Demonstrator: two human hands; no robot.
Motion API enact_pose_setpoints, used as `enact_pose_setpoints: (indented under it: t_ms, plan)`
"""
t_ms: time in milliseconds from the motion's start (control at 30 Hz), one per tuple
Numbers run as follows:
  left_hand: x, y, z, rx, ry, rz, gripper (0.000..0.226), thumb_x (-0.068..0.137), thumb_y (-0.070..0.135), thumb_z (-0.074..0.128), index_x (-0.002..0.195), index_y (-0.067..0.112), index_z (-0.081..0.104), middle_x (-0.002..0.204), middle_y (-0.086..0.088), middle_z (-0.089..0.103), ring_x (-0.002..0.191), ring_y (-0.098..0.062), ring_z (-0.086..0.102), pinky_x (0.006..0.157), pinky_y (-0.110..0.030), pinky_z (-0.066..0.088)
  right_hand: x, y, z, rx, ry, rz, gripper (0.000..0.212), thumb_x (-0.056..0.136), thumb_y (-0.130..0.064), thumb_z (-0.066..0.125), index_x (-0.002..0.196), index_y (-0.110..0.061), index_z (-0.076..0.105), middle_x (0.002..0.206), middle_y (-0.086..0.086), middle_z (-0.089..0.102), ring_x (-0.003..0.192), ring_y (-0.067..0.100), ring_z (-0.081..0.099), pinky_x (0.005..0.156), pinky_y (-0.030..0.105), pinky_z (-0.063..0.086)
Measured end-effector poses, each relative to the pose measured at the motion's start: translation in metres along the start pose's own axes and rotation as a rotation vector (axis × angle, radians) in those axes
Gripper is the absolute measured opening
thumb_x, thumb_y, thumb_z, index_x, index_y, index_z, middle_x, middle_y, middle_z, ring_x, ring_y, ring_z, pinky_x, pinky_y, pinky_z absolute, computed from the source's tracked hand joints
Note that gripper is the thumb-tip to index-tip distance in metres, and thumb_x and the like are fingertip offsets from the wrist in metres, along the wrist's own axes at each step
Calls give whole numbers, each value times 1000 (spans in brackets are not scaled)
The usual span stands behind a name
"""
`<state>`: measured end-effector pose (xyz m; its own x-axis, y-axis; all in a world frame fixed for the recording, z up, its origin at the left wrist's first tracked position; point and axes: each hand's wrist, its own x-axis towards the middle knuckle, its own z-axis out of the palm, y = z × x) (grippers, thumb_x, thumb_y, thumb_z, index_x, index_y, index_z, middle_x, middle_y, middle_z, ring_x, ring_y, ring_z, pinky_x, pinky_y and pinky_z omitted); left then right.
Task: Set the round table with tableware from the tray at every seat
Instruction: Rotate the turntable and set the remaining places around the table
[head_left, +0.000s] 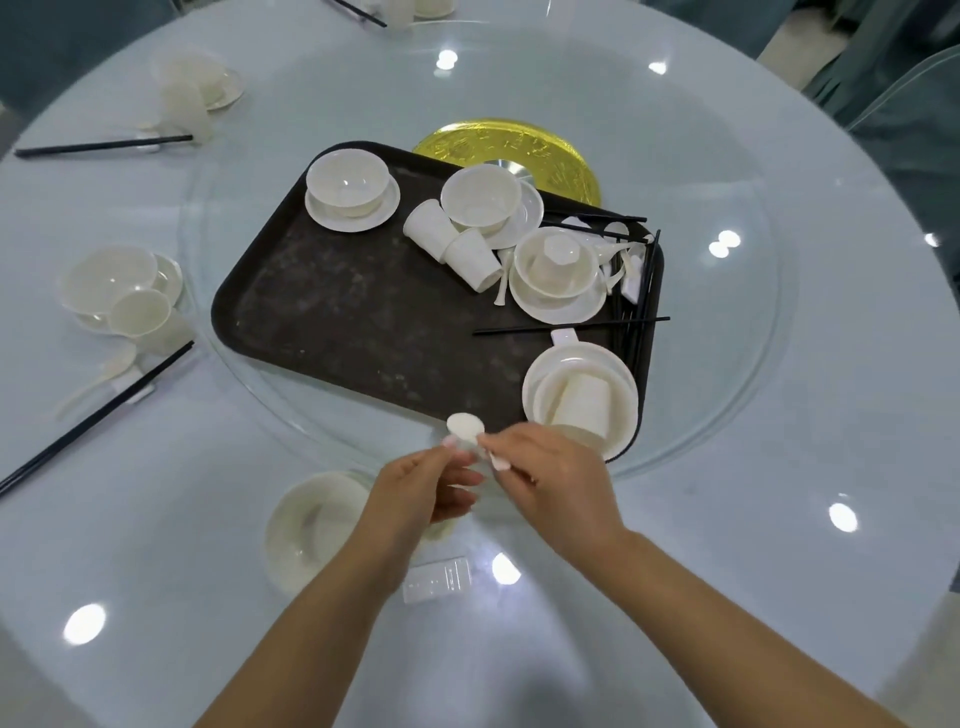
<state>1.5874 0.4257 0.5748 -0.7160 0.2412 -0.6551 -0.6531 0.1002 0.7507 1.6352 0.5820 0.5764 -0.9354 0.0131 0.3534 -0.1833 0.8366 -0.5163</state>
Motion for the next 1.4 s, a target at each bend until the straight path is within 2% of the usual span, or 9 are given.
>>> enact_pose_setpoints:
  t_ms: [133,233,400,533,633,767,867,1067,1400]
  plan:
    - [-27,-25,-6,4,-69,-51,30,97,28,55,88,9,76,85,-13,76,80,-24,73,70,-28,58,-52,-30,9,181,-82,63,27,84,-20,60,105,-13,75,95,-3,72,72,10,64,56,27,55]
    - [-43,-45,-17,-2,-70,-100,24,94,25,58,92,7,75,88,-14,76,88,-29,72,78,-32,60,-79,-39,10,246,-189,102,32,85,-23,57,112,-16,72,106,-6,71,82,5,65,65,22,56]
    - [-61,-76,-30,-204,-97,-229,22,91,23,59,99,8,73,98,-13,74,88,-25,72,72,-30,56,-104,-48,15,246,-380,67,39,86,-12,54,123,-19,66,124,-7,66,105,9,64,81,22,55]
    - [-66,-97,-42,-269,-58,-256,14,90,19,63,96,9,71,98,-13,73,85,-24,69,77,-34,56,-117,-51,23,253,-540,43,47,89,-5,49,132,-20,59,135,-8,58,120,10,58,92,25,51]
    - [-66,-108,-50,-233,12,-293,15,90,16,64,99,5,69,94,-13,75,78,-23,72,71,-33,57,-122,-45,26,228,-592,51,44,90,-8,47,130,-22,58,132,-9,58,114,11,59,86,27,52]
    - [-66,-118,-56,-72,92,-312,16,92,19,64,99,5,69,84,-10,76,73,-20,73,60,-26,56,-116,-26,40,46,-615,189,41,96,-24,50,138,-23,50,139,-9,49,104,15,60,80,25,46]
    - [-65,-123,-55,-7,94,-308,15,93,20,63,97,8,71,83,-7,76,75,-20,74,64,-27,56,-111,-16,54,-81,-694,280,46,97,-32,49,142,-23,43,140,-7,42,105,20,59,80,31,50]
    - [-58,-129,-47,56,120,-309,14,93,19,64,95,8,71,80,-6,77,76,-20,73,63,-25,55,-108,-12,72,-116,-705,369,37,93,-28,52,130,-20,51,126,-2,45,94,24,60,74,37,51]
    - [-52,-136,-44,96,187,-287,13,93,17,62,91,8,71,82,-10,75,81,-25,71,65,-27,55,-105,-11,73,-133,-736,338,35,95,-32,54,128,-20,54,125,-1,47,98,22,59,77,38,52]
